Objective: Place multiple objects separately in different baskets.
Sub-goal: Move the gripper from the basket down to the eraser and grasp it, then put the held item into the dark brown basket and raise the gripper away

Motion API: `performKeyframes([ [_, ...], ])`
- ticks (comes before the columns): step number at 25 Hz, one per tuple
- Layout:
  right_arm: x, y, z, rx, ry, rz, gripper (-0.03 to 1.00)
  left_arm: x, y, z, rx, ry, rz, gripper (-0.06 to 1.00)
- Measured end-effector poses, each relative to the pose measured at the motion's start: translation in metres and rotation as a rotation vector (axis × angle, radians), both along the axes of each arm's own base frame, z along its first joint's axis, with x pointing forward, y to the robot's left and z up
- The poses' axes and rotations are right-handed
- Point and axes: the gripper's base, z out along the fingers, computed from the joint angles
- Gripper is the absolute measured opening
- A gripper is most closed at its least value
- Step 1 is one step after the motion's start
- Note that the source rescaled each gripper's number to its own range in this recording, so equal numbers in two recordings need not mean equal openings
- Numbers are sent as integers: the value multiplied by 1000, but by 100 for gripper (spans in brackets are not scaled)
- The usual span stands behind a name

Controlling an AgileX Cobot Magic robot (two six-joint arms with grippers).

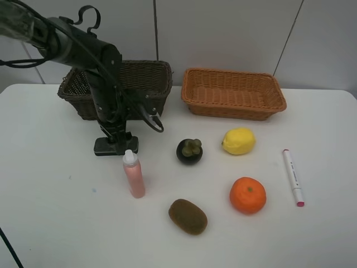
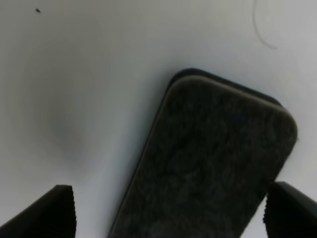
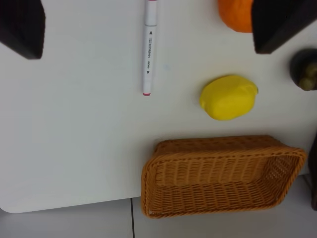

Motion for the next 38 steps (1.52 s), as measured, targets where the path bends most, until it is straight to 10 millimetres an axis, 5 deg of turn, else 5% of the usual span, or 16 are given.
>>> performKeyframes([
  [11, 0, 0, 0, 0, -1, 0, 98, 1, -1, -16, 4, 22, 31, 98],
  [13, 0, 0, 0, 0, -1, 0, 98, 0, -1, -16, 3, 34, 55, 84],
  [15, 0, 0, 0, 0, -1, 0, 98, -1, -1, -17, 3, 42, 73, 57],
  [26, 0, 0, 0, 0, -1, 0, 98, -1, -5, -9, -44, 47, 158, 55],
  [28, 0, 0, 0, 0, -1, 0, 98, 0, -11, 11, -117, 33, 193, 55],
  [34, 0, 0, 0, 0, -1, 0, 98, 20, -30, 124, -418, -189, 246, 55],
  [38, 0, 0, 0, 0, -1, 0, 98, 48, -24, 159, -544, -356, 342, 55],
])
